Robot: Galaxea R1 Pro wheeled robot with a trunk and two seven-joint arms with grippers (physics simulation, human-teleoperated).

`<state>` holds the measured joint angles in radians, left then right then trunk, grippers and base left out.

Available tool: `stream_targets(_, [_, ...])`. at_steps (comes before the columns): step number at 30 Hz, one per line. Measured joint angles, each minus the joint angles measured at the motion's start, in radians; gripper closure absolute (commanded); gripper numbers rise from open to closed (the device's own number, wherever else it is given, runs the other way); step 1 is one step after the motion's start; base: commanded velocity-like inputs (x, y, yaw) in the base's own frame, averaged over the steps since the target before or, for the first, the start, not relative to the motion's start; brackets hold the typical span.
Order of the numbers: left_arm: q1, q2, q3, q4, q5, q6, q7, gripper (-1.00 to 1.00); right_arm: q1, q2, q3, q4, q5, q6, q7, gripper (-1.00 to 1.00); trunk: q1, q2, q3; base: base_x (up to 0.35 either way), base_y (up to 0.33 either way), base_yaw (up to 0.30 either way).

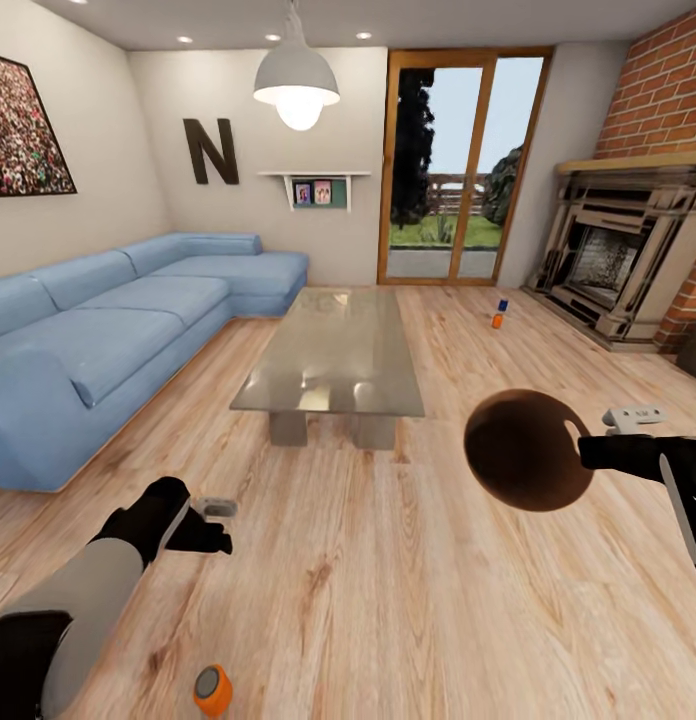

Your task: Put the three can of soda from the living room inside the tash can in the kitchen.

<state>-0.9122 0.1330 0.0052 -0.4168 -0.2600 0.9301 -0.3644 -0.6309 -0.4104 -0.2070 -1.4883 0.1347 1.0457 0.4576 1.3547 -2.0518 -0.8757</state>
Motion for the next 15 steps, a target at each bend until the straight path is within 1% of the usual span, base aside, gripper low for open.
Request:
stream_targets(1, [-0.01,0.0,0.001,0.024,0.0,-0.02,0.001,-1.0,0.0,0.0,0.0,0.0,0.002,0.0,0.0,1.0,0.004,-0.007,-0.003,0.0,0.0,0.0])
stream_targets(4, [-0.022,0.0,0.002,0.053,0.001,-0.044,0.002,-1.0,0.0,-0.001,-0.001,0.005,-0.004,0.001,0.0,1.0,0.015,-0.028,-0.013,0.0,0.0,0.0])
stream_targets(10, [-0.027,0.0,0.002,0.064,0.001,-0.051,0.002,-1.0,0.0,0.0,-0.001,0.011,0.002,0.0,0.0,1.0,0.038,-0.07,-0.031,0.0,0.0,0.0])
stream_targets(15, [-0.028,0.0,0.002,0.067,0.002,-0.054,0.002,-1.0,0.0,0.0,0.003,0.013,-0.006,0.001,0.001,1.0,0.058,-0.105,-0.047,0.0,0.0,0.0])
